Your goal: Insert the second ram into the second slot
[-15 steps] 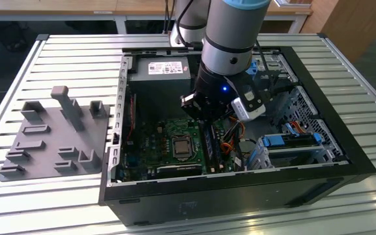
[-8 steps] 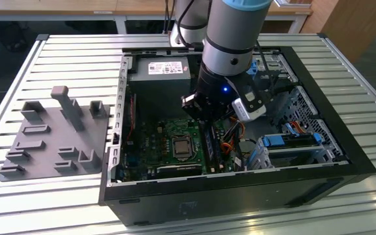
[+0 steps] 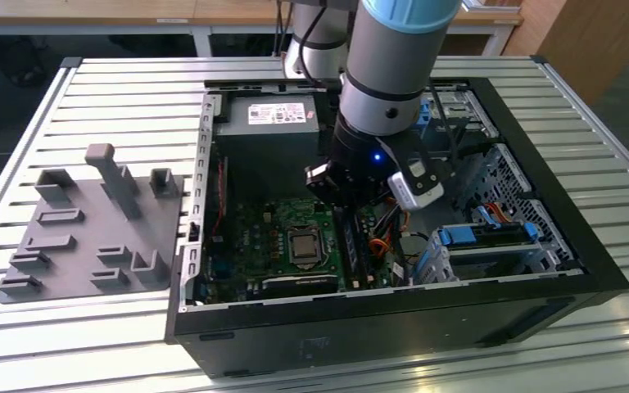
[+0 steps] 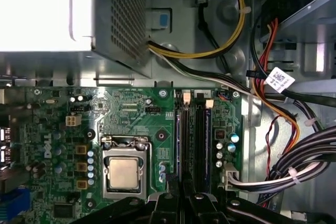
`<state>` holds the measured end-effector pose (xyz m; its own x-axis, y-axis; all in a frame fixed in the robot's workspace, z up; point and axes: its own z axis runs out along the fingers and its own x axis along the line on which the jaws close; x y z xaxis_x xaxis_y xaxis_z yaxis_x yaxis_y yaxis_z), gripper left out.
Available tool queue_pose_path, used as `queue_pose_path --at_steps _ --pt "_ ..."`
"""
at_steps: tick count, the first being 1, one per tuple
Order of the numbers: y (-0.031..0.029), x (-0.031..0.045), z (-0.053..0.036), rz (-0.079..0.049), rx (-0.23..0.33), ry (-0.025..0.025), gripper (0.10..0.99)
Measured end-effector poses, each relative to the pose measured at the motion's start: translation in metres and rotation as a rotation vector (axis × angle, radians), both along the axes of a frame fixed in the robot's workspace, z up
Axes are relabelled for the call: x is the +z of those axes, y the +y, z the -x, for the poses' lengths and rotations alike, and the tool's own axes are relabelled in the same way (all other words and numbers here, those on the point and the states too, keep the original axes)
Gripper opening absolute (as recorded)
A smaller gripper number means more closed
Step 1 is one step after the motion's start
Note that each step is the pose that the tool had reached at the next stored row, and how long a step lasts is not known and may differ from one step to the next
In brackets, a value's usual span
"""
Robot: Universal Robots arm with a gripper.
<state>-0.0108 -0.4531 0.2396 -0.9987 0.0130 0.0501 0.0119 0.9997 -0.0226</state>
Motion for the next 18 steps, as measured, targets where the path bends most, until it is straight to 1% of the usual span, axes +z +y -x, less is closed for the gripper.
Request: queue_pose_path --at_steps 3,9,13,18 --pt "-0.0004 -0.0014 -0.0005 0.000 -0.002 0.0009 0.137" --pt "-0.0004 -0.0072 -0.0021 -0.001 -0.015 0.0009 0.137" --pt "-0.0004 -0.0088 -0.0031 -0.001 -0.019 0.0009 0.137" --pt "-0.0004 -0.0132 -0.0034 -0.002 -0.020 0.0010 0.137"
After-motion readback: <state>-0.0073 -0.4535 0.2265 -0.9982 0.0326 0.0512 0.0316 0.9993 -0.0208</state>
